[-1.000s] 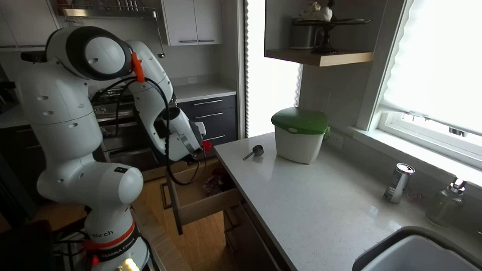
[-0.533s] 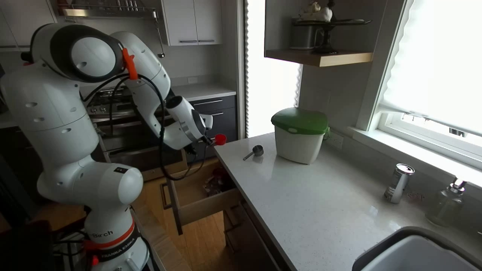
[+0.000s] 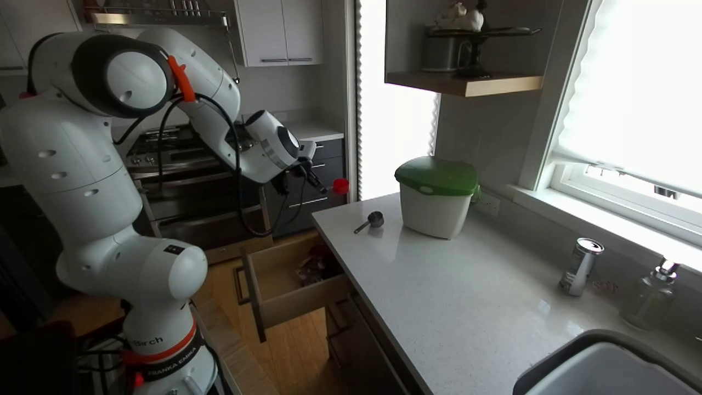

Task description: Pick up the pink and silver measuring spoon from the open drawer and put it on the kitchen counter

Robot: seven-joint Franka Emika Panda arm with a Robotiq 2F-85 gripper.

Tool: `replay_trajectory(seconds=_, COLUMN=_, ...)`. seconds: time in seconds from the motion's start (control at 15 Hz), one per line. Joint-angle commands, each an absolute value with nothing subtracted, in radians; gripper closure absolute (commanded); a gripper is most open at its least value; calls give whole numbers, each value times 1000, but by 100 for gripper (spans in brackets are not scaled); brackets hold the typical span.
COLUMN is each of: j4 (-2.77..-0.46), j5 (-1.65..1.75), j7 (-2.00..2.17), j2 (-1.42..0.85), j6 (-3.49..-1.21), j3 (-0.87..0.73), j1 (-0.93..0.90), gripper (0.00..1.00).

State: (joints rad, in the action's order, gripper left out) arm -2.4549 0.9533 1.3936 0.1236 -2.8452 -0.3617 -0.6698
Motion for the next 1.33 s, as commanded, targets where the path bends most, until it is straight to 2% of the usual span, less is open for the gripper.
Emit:
replay_trajectory(seconds=0.0, j4=-2352, j5=976, j7=1479, j2=25, j6=-2778, j3=-332, j1=-676, gripper=95)
replay_trajectory(seconds=1.27, j4=-2135, j5=935, j7=1450, j2=-352, j6=-2895, j3=-343, j1=-591, gripper=95)
